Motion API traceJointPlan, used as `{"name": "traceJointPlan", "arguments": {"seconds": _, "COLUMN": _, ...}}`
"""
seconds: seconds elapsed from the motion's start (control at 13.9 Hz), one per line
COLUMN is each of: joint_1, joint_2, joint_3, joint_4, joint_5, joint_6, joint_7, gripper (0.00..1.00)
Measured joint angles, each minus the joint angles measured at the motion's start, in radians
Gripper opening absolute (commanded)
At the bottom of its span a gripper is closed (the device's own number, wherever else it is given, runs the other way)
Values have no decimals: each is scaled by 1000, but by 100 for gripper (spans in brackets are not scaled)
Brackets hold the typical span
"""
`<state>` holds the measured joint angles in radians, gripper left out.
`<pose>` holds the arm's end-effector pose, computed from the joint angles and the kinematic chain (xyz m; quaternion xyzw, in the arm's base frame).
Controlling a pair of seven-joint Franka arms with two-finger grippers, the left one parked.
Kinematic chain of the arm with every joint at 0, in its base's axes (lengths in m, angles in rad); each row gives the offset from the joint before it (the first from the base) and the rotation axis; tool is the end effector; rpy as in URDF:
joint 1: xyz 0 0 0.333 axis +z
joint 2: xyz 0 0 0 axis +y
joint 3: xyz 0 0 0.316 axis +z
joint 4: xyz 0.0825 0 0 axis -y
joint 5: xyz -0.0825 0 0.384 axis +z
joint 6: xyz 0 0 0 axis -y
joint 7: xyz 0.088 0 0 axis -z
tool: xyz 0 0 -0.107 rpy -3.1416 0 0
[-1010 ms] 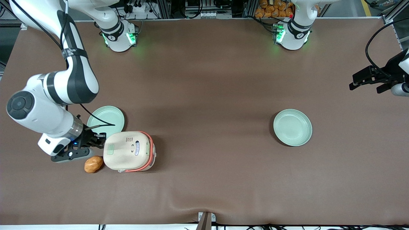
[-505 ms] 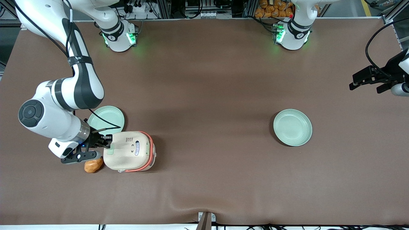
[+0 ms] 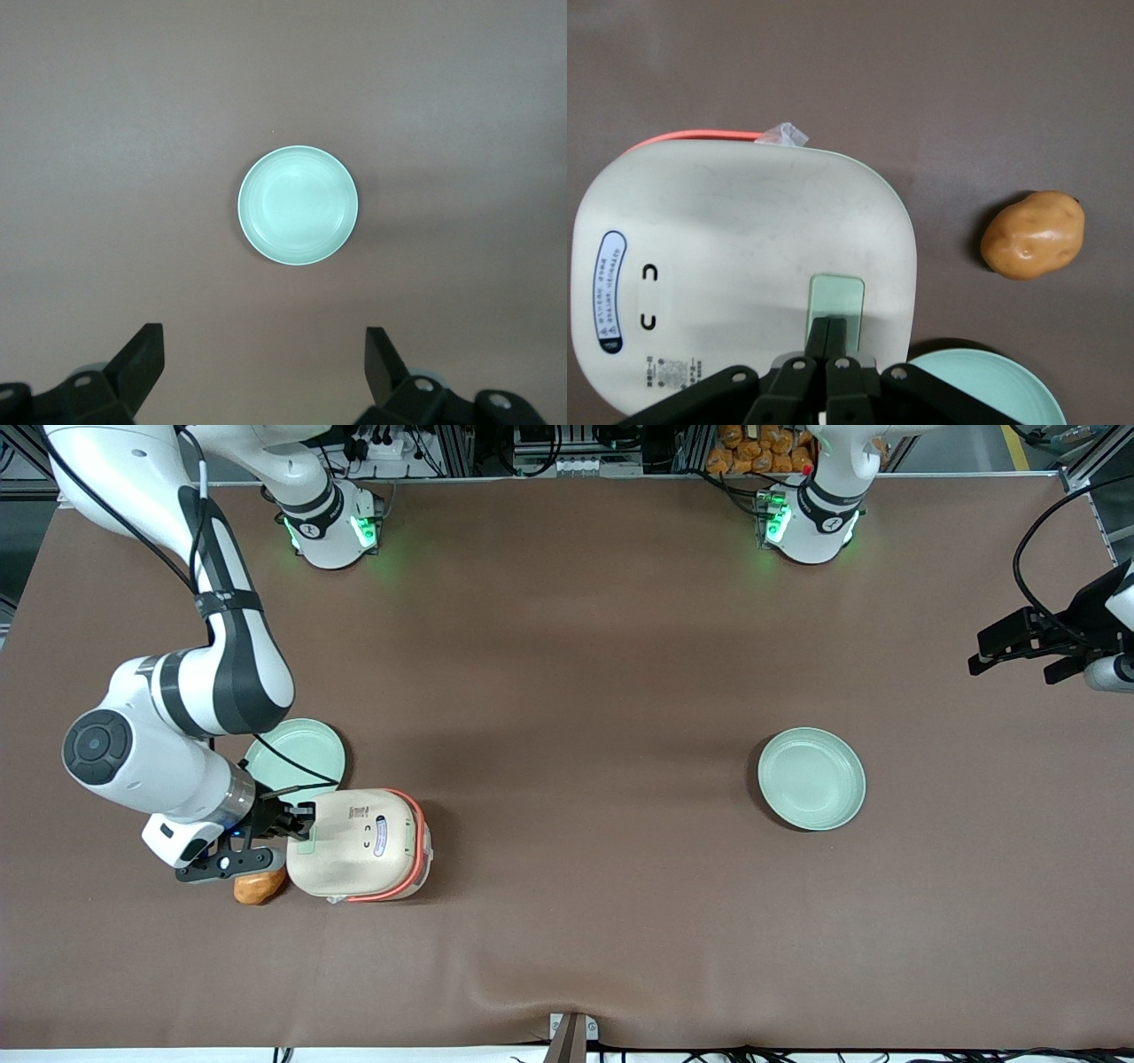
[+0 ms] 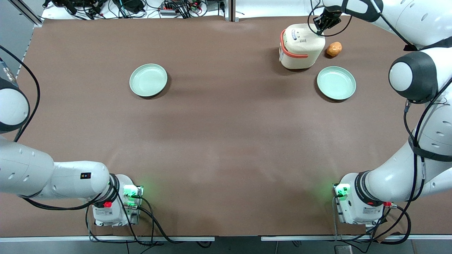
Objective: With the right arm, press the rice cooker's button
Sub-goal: 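Press the closed right gripper down on the rice cooker's lid button, then lift the right gripper away as the rice cooker lid pops open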
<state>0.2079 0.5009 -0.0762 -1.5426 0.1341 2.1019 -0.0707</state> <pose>0.6898 0.1057 0.3685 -0.9960 -0.0740 -0.0289 0.0416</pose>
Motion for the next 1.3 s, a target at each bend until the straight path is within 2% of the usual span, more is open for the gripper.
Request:
{"name": "traceJointPlan", "arguments": {"seconds": 0.87, "joint_1": 0, "joint_2": 11, "joint_3": 2, "joint_4": 0, "joint_5": 3, "joint_6": 13, "joint_7": 2, "gripper": 1}}
{"name": "traceJointPlan", "arguments": {"seconds": 1.23, "joint_1": 0, "joint_2": 0, "joint_3": 0, "joint_4": 24, "joint_5": 3, "joint_6": 6, "joint_7": 2, "gripper": 12}}
{"name": "traceJointPlan", "arguments": {"seconds": 1.3, "joint_1": 1, "joint_2": -8, "joint_3": 1, "joint_4": 43, "joint_5": 3, "joint_6": -24, "joint_7": 2, "gripper": 18}}
